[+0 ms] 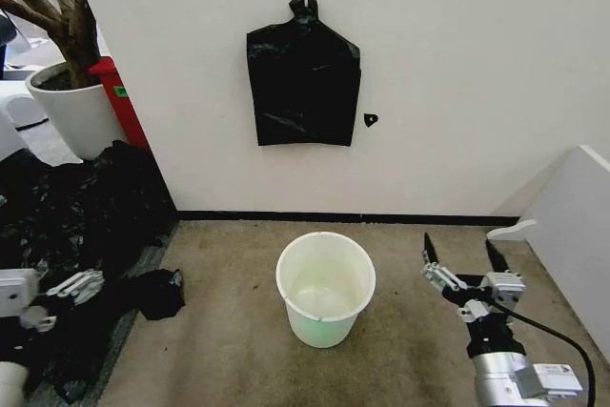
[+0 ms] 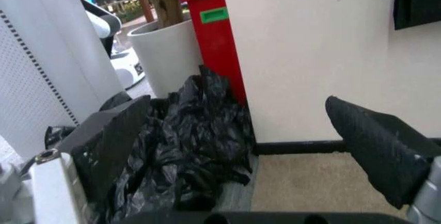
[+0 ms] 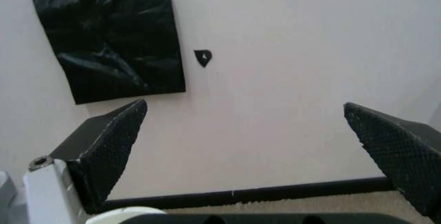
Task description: Place the garbage bag over the trash bin.
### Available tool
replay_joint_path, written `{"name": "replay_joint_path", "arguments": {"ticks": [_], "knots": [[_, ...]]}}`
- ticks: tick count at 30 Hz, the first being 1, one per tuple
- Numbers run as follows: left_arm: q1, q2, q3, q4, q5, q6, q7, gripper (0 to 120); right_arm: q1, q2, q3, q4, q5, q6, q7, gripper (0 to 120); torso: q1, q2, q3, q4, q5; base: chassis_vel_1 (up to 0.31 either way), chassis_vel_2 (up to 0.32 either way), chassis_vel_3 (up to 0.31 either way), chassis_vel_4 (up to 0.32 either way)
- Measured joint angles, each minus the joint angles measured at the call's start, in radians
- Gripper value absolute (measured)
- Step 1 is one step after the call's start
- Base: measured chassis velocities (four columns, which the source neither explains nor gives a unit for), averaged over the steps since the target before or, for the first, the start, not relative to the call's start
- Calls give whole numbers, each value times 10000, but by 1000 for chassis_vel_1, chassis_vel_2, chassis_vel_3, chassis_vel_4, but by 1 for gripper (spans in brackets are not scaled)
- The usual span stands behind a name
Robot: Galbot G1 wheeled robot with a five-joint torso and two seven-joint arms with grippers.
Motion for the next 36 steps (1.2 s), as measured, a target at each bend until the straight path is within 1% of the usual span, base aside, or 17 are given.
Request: {"name": "replay_joint_path", "arguments": {"ticks": [7, 9, 10, 11, 13, 15, 18, 22, 23, 25, 26, 27, 28, 29, 33, 34, 36], "knots": [[53, 291, -41, 30, -329, 19, -10, 100, 369, -668, 134, 112, 1018, -799, 276, 100, 1, 0, 0, 1, 4, 0, 0, 0, 0], [53, 291, -41, 30, -329, 19, -10, 100, 369, -668, 134, 112, 1018, -799, 276, 100, 1, 0, 0, 1, 4, 0, 0, 0, 0], [60, 909, 23, 40, -917, 15, -9, 100, 863, -1273, 168, 40, 1855, -1345, 553, 100, 1, 0, 1, -2, 5, 0, 0, 0, 0], [61, 1173, 55, 44, -1171, 7, -7, 100, 1248, -1619, 167, -21, 2417, -1639, 755, 100, 1, -1, 1, -7, 8, 0, 0, 0, 0], [61, 1248, 65, 46, -1244, 2, -6, 100, 1388, -1734, 166, -46, 2629, -1727, 820, 100, 1, -1, 1, -7, 7, 0, 0, 0, 0], [60, 1382, 90, 60, -1386, -11, -4, 100, 2233, -2494, 88, -293, 4139, -2081, 1170, 100, 1, -2, 2, -4, 6, 0, 0, 0, 0], [54, 1391, 102, 68, -1398, -19, -3, 100, 3219, -3201, -109, -809, 5895, -2148, 1394, 100, 1, -2, 2, 1, 6, 0, 0, 0, 0], [61, 1443, 95, 72, -1444, -27, -8, 100, 3822, -3471, -323, -1198, 6816, -2148, 1505, 100, 1, -2, 2, -1, 5, 0, 0, 0, 0], [121, 1684, 26, 75, -1625, -115, -62, 100, 4557, -3642, -678, -1592, 7669, -2138, 1752, 100, 2, -2, 2, 1, 4, 0, 0, 0, 0], [121, 1684, 26, 75, -1625, -115, -62, 100, 4557, -3642, -678, -1592, 7669, -2138, 1752, 100, 2, -2, 2, 1, 4, 0, 0, 0, 0], [332, 2688, -273, 78, -2308, -546, -302, 100, 6133, -3683, -1542, -2300, 9148, -2083, 2376, 100, 1, -3, 3, 1, 8, 0, 0, 0, 0], [332, 2688, -273, 78, -2308, -546, -302, 100, 6133, -3683, -1542, -2300, 9148, -2083, 2376, 100, 1, -3, 3, 1, 8, 0, 0, 0, 0], [523, 3586, -540, 79, -2904, -932, -513, 100, 7441, -3485, -2348, -2876, 10197, -1900, 2930, 100, 2, -3, 3, -5, 5, 0, 0, 0, 0], [523, 3586, -540, 79, -2904, -932, -513, 100, 7441, -3485, -2348, -2876, 10197, -1900, 2930, 100, 2, -3, 3, -5, 5, 0, 0, 0, 0], [570, 3792, -601, 83, -3061, -1038, -570, 100, 9113, -2831, -3320, -3872, 11426, -1572, 3411, 100, 2, -3, 3, -1, 2, 0, 0, 0, 0], [570, 3792, -601, 83, -3061, -1038, -570, 100, 9113, -2831, -3320, -3872, 11426, -1572, 3411, 100, 2, -3, 3, -1, 2, 0, 0, 0, 0], [571, 3790, -602, 85, -3061, -1042, -573, 100, 10013, -2290, -3697, -4473, 11825, -1381, 3590, 100, 2, -3, 2, 0, 1, 0, 0, 0, 0]]}}
